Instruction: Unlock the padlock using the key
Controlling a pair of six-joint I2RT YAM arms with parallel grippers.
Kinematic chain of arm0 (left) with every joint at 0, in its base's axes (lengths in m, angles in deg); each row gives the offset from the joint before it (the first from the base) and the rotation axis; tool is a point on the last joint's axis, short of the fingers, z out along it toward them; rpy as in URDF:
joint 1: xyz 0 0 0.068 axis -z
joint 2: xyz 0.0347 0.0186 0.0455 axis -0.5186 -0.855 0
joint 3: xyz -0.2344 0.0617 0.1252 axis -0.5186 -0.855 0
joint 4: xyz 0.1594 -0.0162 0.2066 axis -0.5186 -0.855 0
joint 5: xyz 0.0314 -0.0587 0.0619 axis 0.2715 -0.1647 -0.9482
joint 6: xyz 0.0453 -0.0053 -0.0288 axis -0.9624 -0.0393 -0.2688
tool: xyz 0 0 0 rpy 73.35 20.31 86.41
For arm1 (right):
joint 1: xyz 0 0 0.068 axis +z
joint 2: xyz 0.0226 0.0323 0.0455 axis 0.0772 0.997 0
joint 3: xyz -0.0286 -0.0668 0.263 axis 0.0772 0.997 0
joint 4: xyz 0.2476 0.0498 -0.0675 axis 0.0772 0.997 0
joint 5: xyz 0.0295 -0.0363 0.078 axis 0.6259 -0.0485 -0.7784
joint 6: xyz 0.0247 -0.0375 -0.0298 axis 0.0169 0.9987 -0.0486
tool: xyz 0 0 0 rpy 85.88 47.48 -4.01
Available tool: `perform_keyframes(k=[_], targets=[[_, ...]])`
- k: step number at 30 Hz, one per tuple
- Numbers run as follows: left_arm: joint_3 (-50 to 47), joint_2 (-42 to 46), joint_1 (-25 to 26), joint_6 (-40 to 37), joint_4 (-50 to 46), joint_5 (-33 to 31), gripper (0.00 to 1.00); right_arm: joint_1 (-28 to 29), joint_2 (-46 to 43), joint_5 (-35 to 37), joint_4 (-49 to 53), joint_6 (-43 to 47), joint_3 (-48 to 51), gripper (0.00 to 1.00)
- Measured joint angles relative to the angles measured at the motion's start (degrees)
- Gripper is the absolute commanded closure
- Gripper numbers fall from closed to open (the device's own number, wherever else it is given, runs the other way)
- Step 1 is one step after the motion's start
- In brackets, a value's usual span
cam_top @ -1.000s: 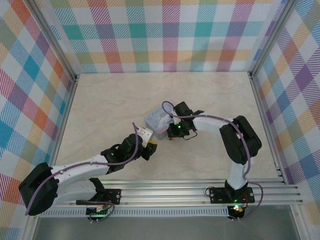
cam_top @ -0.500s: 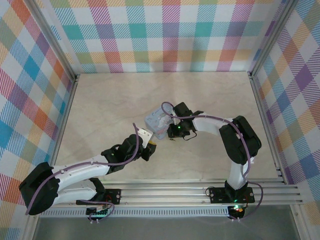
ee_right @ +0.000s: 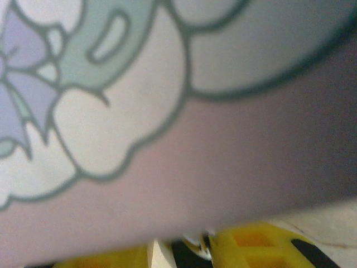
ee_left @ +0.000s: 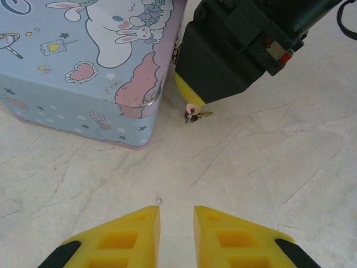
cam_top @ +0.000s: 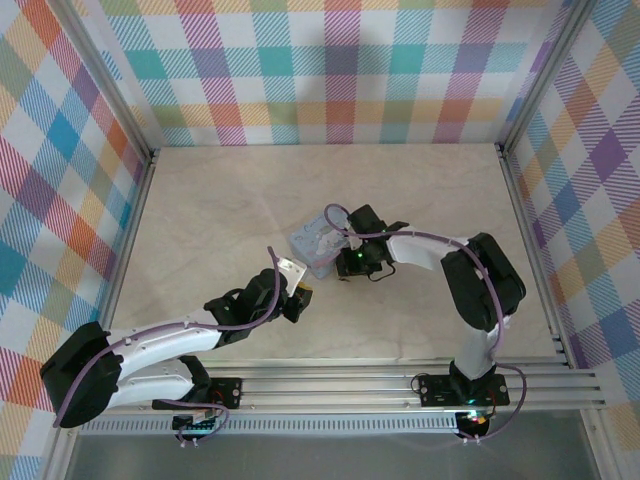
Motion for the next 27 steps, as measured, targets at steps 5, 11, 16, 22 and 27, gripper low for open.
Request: perform_keyframes(k=[5,11,16,22,27], targets=[[0.02,-0.24,0.0,0.0,0.0,0.0,0.78,0.0,-1.36,0.24,0.98,0.02,0.31,0.77],[0.04,-0.76,0.0,0.0,-0.17,0.02,0.79,-0.02,-1.77,0.2,1.33,-0.13,0.33,0.93],[0.07,-0.76,0.0,0.0,-1.09,0.02,0.79,-0.02,-2.23,0.2,1.07,-0.2,0.96,1.0],[0.07,-0.76,0.0,0.02,-1.27,0.02,0.8,-0.26,-4.22,-0.44,-0.81,-0.92,3.85,1.0],[0.07,-0.76,0.0,0.22,-1.29,0.02,0.81,-1.31,-5.55,-2.05,-4.2,-3.69,6.49,1.0]])
